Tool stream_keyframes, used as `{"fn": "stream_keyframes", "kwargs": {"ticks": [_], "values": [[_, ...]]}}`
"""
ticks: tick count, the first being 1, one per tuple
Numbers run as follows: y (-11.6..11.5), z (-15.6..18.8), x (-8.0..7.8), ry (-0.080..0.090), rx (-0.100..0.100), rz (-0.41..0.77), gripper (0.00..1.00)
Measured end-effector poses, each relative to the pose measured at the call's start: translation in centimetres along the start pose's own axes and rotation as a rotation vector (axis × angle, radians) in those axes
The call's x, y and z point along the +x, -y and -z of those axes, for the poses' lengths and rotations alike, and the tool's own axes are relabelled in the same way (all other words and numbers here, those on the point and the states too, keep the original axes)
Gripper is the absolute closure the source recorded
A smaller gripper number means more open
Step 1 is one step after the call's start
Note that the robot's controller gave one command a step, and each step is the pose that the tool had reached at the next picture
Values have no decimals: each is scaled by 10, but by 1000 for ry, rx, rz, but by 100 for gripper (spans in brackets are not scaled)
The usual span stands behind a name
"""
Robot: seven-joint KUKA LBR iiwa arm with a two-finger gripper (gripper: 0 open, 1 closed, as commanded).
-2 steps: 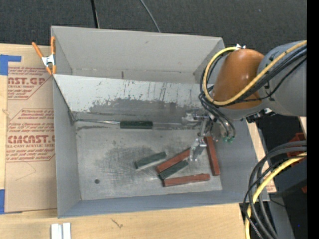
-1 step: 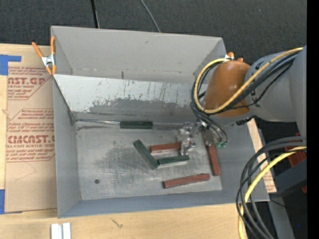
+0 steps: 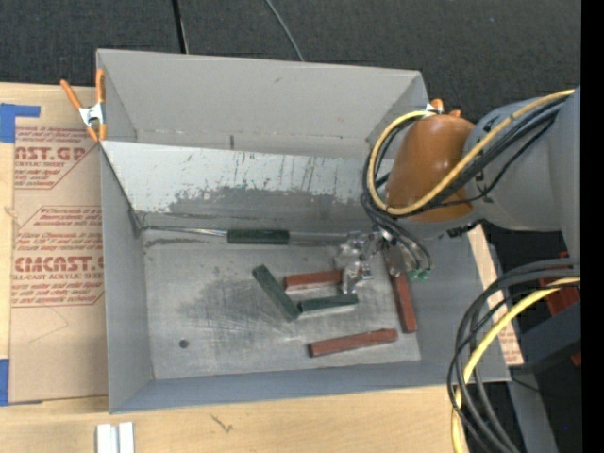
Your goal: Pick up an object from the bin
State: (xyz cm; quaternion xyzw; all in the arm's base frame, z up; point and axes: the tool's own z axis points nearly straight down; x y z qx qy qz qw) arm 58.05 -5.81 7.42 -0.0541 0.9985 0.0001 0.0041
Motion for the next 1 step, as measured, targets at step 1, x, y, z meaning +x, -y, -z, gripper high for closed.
{"fn": "stream_keyframes", "kwargs": {"ticks": [1], "values": [[-5,189,3,-1,1,46,100]]}}
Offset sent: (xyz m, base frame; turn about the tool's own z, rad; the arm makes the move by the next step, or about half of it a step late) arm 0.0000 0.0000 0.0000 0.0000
